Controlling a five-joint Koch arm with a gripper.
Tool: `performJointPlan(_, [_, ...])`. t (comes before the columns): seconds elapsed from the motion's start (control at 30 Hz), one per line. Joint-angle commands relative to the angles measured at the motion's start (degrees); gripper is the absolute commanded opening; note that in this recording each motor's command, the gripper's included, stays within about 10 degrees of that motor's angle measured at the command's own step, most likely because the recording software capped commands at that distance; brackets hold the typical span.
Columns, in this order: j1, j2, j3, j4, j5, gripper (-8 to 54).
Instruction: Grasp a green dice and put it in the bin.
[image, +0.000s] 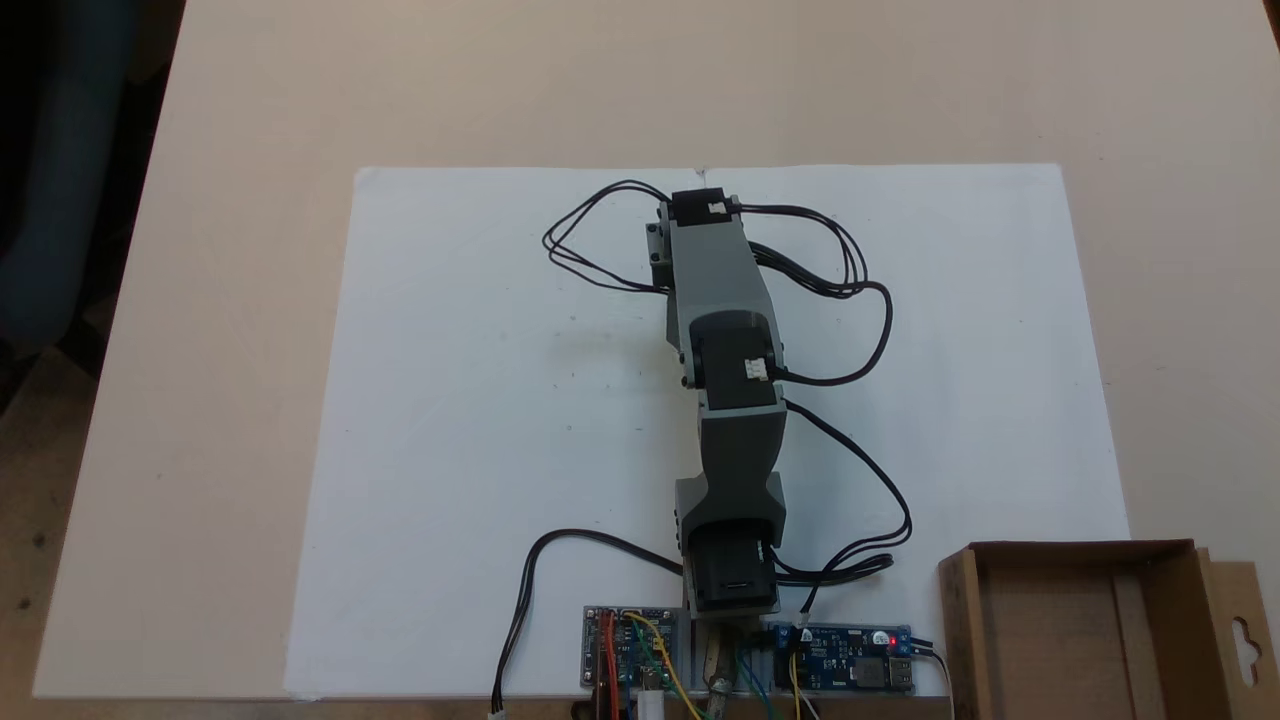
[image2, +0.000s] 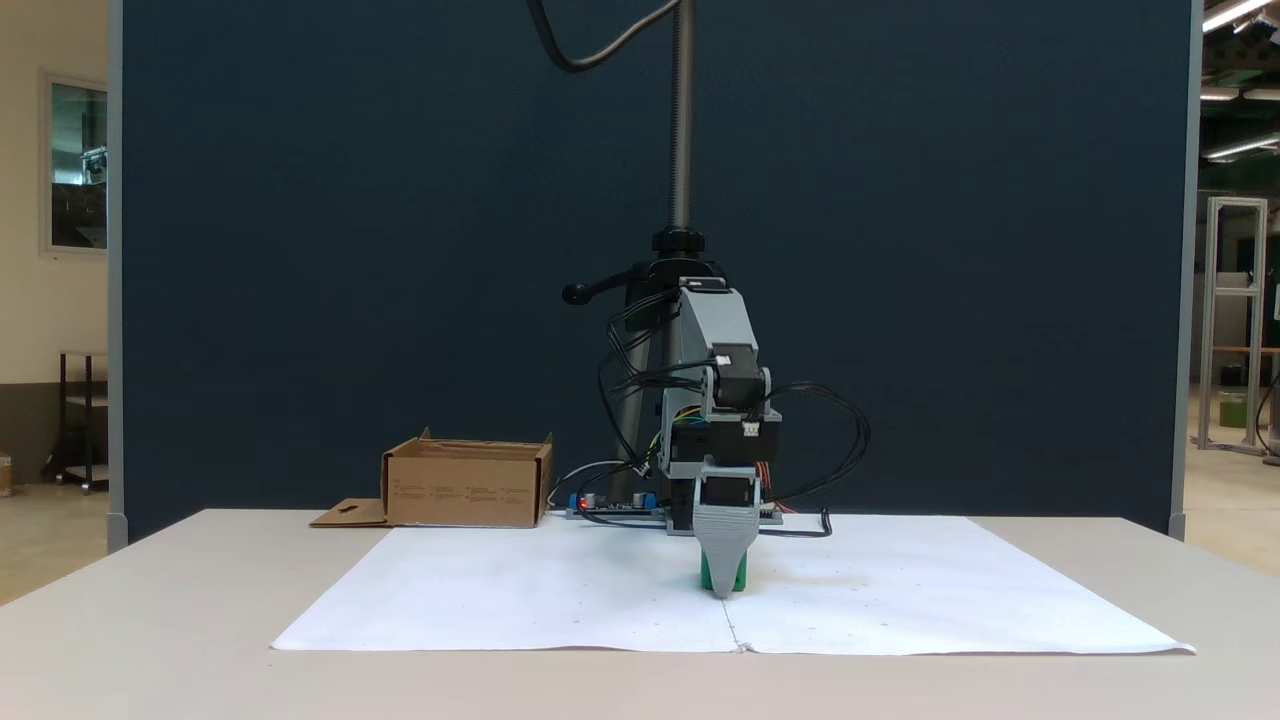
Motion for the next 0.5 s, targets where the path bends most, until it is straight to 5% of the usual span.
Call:
performJointPlan(0.0, [-0.18, 1.23, -2.64, -1.49, 2.99, 41.4])
performJointPlan(0.47, [0.97, 0.97, -2.64, -1.49, 2.99, 41.2])
